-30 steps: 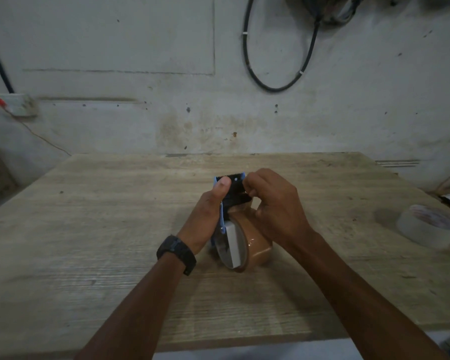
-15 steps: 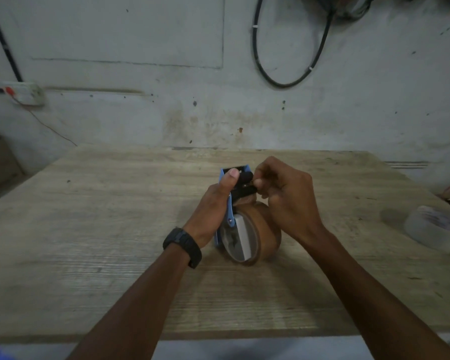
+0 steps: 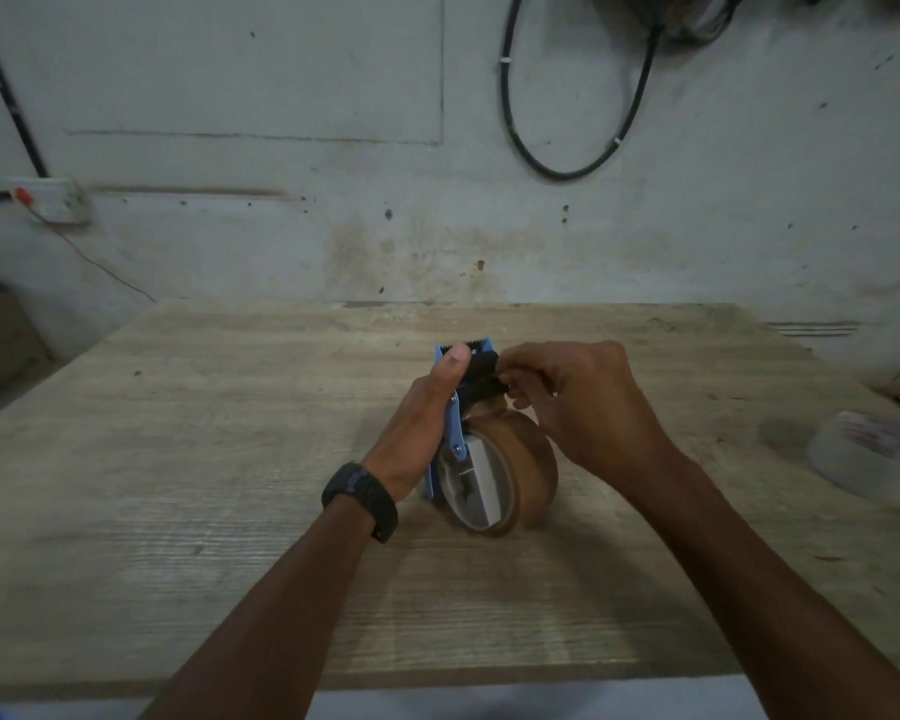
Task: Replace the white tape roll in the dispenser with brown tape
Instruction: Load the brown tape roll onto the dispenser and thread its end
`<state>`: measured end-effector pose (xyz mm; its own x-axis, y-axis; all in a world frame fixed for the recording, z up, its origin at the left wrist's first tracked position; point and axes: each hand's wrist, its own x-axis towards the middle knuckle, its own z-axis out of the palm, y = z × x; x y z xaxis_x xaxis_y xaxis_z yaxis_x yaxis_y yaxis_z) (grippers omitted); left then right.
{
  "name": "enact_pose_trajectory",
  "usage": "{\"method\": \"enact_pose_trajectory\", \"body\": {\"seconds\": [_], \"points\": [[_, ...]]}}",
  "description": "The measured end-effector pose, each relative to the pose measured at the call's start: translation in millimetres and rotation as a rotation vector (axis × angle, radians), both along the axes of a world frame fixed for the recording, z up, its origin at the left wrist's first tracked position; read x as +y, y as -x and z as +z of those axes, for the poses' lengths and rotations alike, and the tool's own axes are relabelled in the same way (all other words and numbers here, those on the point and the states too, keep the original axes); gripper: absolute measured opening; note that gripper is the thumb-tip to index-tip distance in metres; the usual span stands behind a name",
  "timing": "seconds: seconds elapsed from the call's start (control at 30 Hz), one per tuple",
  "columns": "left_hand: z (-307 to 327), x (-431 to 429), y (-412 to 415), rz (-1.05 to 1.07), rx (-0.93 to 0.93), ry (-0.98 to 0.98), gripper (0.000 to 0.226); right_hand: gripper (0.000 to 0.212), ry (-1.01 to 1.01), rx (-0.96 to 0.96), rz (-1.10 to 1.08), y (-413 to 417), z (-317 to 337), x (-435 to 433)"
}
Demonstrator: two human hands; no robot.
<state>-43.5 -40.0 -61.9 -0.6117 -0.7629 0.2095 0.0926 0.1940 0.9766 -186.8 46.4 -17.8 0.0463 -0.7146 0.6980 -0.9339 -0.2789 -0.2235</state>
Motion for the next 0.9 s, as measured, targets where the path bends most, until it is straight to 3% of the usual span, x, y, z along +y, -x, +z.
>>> {"method": "enact_pose_trajectory", "body": {"seconds": [0.1, 0.2, 0.27, 0.3, 0.37, 0.4, 0.5, 0.63, 0.8, 0.9], "points": [[-2, -1, 0, -0.002, 0.027, -0.015, 0.050, 0.013, -0.151, 0.214, 0.020, 6, 8, -4], [0, 0, 1, 0.003, 0.043, -0.023, 0.060, 0.017, -0.181, 0.498, 0.076, 10, 15, 0], [0, 2, 2, 0.011, 0.024, -0.030, 0.070, 0.012, -0.168, 0.580, 0.105, 14, 17, 0], [0, 2, 1, 0.014, 0.017, -0.029, 0.068, 0.016, -0.165, 0.583, 0.119, 16, 19, -2], [0, 3, 1, 0.028, 0.003, -0.015, 0.060, 0.043, -0.208, 0.603, 0.151, 19, 19, -9], [1, 4, 1, 0.038, -0.006, -0.010, 0.059, 0.045, -0.204, 0.617, 0.153, 19, 17, -11], [2, 3, 0, 0.049, -0.035, -0.001, 0.058, 0.017, -0.214, 0.607, 0.119, 12, 18, -10], [2, 1, -2, 0.045, -0.028, 0.012, 0.058, 0.025, -0.188, 0.750, 0.137, 10, 23, -11], [0, -1, 2, 0.017, -0.012, -0.023, 0.054, 0.015, -0.096, 0.804, 0.200, 17, 22, -14], [-1, -3, 3, -0.006, 0.018, -0.075, 0.046, 0.017, -0.159, 0.659, 0.220, 17, 20, -16]]}}
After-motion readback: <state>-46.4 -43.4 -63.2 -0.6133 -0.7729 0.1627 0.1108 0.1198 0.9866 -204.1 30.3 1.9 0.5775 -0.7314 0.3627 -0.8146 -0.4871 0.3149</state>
